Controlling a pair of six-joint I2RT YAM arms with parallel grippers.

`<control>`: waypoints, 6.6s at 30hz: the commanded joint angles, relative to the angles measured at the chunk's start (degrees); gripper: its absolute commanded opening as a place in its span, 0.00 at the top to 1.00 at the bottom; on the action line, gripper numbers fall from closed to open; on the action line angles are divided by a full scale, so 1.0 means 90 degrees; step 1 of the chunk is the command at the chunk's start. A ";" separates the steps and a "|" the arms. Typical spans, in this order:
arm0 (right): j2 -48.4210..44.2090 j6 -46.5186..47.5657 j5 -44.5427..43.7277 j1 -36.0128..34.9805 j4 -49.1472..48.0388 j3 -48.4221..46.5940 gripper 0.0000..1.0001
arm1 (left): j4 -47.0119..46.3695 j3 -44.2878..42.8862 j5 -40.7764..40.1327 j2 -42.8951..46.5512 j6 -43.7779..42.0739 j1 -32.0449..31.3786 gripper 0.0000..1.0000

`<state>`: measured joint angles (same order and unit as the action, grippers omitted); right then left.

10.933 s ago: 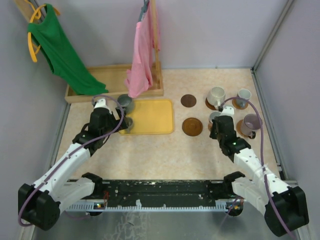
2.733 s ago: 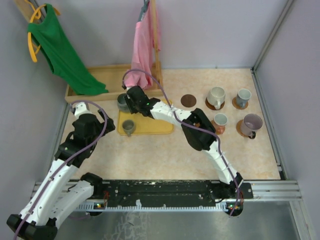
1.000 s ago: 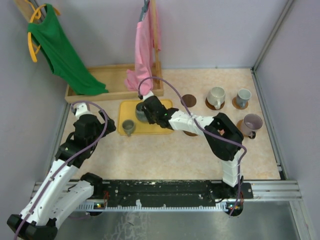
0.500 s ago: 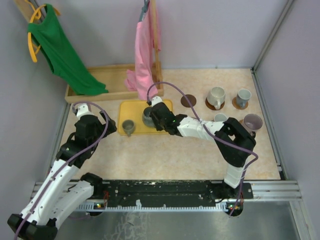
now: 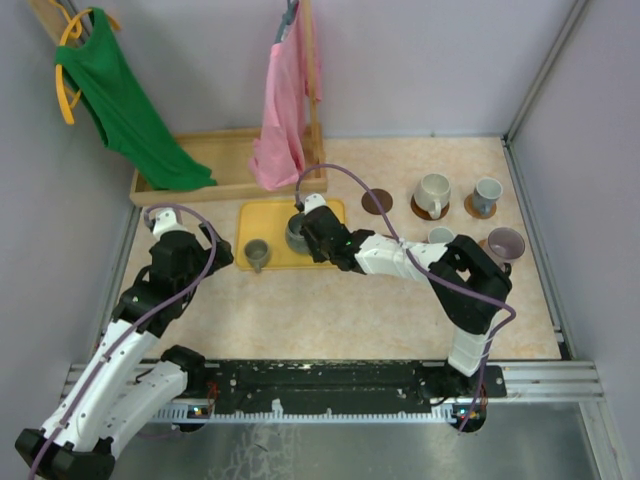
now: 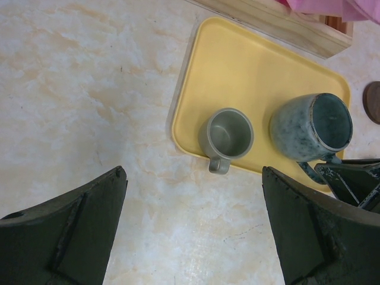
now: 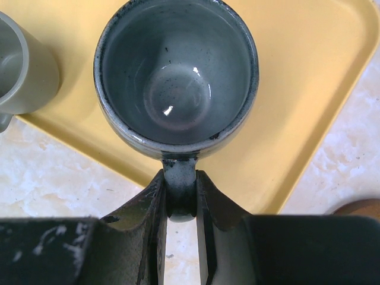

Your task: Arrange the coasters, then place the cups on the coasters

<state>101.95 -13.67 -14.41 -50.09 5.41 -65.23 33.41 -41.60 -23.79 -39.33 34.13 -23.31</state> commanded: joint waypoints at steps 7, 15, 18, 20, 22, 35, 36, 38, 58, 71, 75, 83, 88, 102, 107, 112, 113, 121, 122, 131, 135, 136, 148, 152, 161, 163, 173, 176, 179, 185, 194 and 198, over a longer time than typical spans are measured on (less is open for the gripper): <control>0.0077 -0.0109 -0.0091 0.0046 -0.0204 -0.0138 0.82 | -0.0098 0.0075 -0.0011 0.0102 0.0075 0.0034 0.00; 0.0189 -0.0170 -0.0037 0.0035 -0.0260 -0.0106 0.76 | -0.0110 0.0082 -0.0013 0.0074 0.0076 0.0033 0.00; 0.0217 -0.0161 -0.0044 0.0042 -0.0274 -0.0119 0.73 | -0.0123 0.0082 -0.0013 0.0065 0.0075 0.0035 0.00; 0.0230 -0.0161 -0.0040 0.0043 -0.0254 -0.0126 0.72 | -0.0128 0.0091 -0.0013 0.0059 0.0086 0.0032 0.00; 0.0236 -0.0161 -0.0047 0.0039 -0.0252 -0.0137 0.70 | -0.0135 0.0083 -0.0020 0.0046 0.0084 0.0040 0.00; 0.0449 -0.0029 -0.0194 0.0039 0.0027 -0.0618 0.70 | -0.0197 0.0102 -0.0058 0.0008 0.0058 0.0038 0.00; 0.0465 -0.0017 -0.0189 0.0039 0.0033 -0.0642 0.70 | -0.0203 0.0103 -0.0069 -0.0002 0.0056 0.0041 0.00; 0.0521 0.0003 -0.0193 0.0043 0.0061 -0.0710 0.70 | -0.0208 0.0102 -0.0071 -0.0010 0.0050 0.0034 0.00; 0.0286 -0.0043 -0.0328 0.0090 -0.0004 -0.0697 1.00 | -0.0278 0.0077 -0.0052 -0.0098 -0.0069 0.0033 0.00; -0.0990 -0.0089 -0.1026 0.0145 0.0180 -0.0299 1.00 | -0.0394 0.0117 0.0121 -0.0136 -0.0059 0.0032 0.00; -0.1390 -0.0182 -0.1026 0.0355 0.0201 -0.0065 1.00 | -0.0483 0.0154 0.0210 -0.0200 -0.0080 0.0037 0.00; -0.1538 -0.0007 -0.1143 0.1116 0.0075 0.0148 1.00 | -0.0654 0.0088 0.0352 -0.0419 -0.0137 0.0031 0.00; -0.1273 0.0181 -0.1179 0.1562 -0.0285 0.0091 1.00 | -0.0646 0.0021 0.0368 -0.0514 -0.0193 0.0035 0.00; -0.0298 0.0416 -0.0699 0.2580 -0.1017 -0.0276 1.00 | -0.0500 -0.0136 0.0215 -0.0611 -0.0201 0.0034 0.00; -0.0177 0.0394 -0.0669 0.2681 -0.1130 -0.0348 1.00 | -0.0461 -0.0189 0.0137 -0.0635 -0.0191 0.0037 0.00; -0.0185 0.0424 -0.0637 0.2689 -0.1193 -0.0359 1.00 | -0.0441 -0.0182 0.0104 -0.0655 -0.0161 0.0041 0.00; -0.0165 0.0445 -0.0646 0.2693 -0.1210 -0.0367 1.00 | -0.0450 -0.0171 0.0104 -0.0663 -0.0151 0.0033 0.00; 0.0205 0.0522 -0.0640 0.2747 -0.1233 -0.0631 1.00 | -0.0470 -0.0165 0.0112 -0.0710 -0.0146 0.0037 0.00; 0.0259 0.0534 -0.0627 0.2765 -0.1236 -0.0679 1.00 | -0.0472 -0.0169 0.0111 -0.0717 -0.0149 0.0039 0.00; 0.0313 0.0647 -0.0600 0.2869 -0.1266 -0.0643 1.00 | -0.0439 -0.0126 0.0076 -0.0675 -0.0138 0.0037 0.00; 0.0285 0.0652 -0.0576 0.2870 -0.1255 -0.0580 1.00 | -0.0487 -0.0104 0.0108 -0.0712 -0.0121 0.0034 0.00; 0.0292 0.0649 -0.0553 0.2870 -0.1239 -0.0575 1.00 | -0.0501 -0.0111 0.0113 -0.0723 -0.0112 0.0032 0.00; 0.0123 0.0475 -0.0376 0.2860 -0.1163 -0.0404 1.00 | -0.0567 -0.0079 0.0120 -0.0762 -0.0114 0.0038 0.00; 0.0084 0.0404 -0.0378 0.2860 -0.1098 -0.0384 1.00 | -0.0587 -0.0083 0.0136 -0.0786 -0.0111 0.0033 0.00; -0.0021 0.0289 -0.0419 0.2860 -0.0992 -0.0295 1.00 | -0.0643 -0.0075 0.0158 -0.0819 -0.0089 0.0037 0.00; -0.0062 0.0253 -0.0391 0.2860 -0.0987 -0.0266 1.00 | -0.0650 -0.0072 0.0155 -0.0825 -0.0082 0.0037 0.00; -0.0196 0.0168 -0.0387 0.2865 -0.0864 -0.0161 1.00 | -0.0739 -0.0082 0.0192 -0.0908 -0.0084 0.0032 0.00; -0.0234 0.0135 -0.0377 0.2860 -0.0875 -0.0080 1.00 | -0.0775 -0.0084 0.0202 -0.0922 -0.0091 0.0038 0.00; -0.0206 0.0127 -0.0372 0.2860 -0.0838 -0.0070 1.00 | -0.0795 -0.0083 0.0229 -0.0960 -0.0092 0.0034 0.00; -0.0187 0.0103 -0.0407 0.2860 -0.0844 -0.0037 1.00 | -0.0787 -0.0090 0.0224 -0.0958 -0.0109 0.0032 0.00; -0.0061 0.0084 -0.0377 0.2860 -0.0766 -0.0106 0.87 | -0.0746 -0.0084 0.0203 -0.0907 -0.0103 0.0032 0.00; 0.0014 0.0093 -0.0384 0.2860 -0.0719 -0.0153 0.79 | -0.0735 -0.0047 0.0203 -0.0886 -0.0090 0.0037 0.00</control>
<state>104.16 -12.21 -16.78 -24.58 2.66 -65.12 27.83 -41.54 -22.37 -48.14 33.21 -23.24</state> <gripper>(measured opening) 0.205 0.998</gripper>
